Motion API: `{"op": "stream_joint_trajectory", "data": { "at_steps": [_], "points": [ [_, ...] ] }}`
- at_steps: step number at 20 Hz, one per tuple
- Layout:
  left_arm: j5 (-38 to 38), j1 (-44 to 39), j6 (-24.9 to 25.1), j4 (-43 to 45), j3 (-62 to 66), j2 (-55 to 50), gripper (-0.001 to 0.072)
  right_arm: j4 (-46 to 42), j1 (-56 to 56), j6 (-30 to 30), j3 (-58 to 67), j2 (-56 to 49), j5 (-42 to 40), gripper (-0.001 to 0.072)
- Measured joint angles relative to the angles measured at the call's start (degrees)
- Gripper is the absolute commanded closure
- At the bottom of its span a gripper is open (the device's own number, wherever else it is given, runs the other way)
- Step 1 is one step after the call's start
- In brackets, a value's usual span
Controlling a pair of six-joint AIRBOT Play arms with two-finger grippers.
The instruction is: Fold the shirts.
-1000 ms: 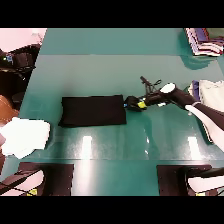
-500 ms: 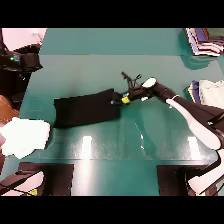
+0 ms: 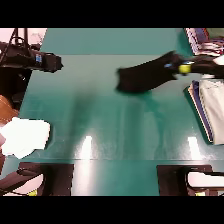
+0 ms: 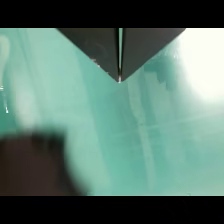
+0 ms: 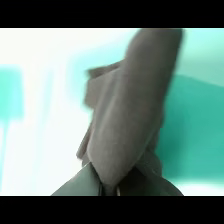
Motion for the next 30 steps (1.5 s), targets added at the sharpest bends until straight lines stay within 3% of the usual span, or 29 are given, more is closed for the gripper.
{"op": "stream_joint_trajectory", "data": {
  "at_steps": [8,14,21,29,30],
  "points": [
    [1.5,-2.8,-0.2,-2.8,0.0,0.0,0.0684,-1.2,-26.4,0.6,0.2,3.9,0.2,0.0695],
    [2.0,-3.0,-0.2,-3.7,0.0,0.0,0.0684,-1.0,-30.7,0.7,8.7,4.2,2.4,0.0695],
    [2.1,-3.0,-0.1,-3.9,0.0,0.0,0.0684,-4.3,-35.2,2.6,20.0,6.0,15.6,0.0696],
    [2.2,-3.0,0.3,-3.9,0.0,0.0,0.0684,-19.2,-44.5,5.2,2.0,19.6,23.0,0.0690],
    [2.2,-3.0,0.3,-3.8,0.0,0.0,0.0684,-22.1,-45.7,5.3,-1.0,21.2,23.8,0.0628]
  ]
}}
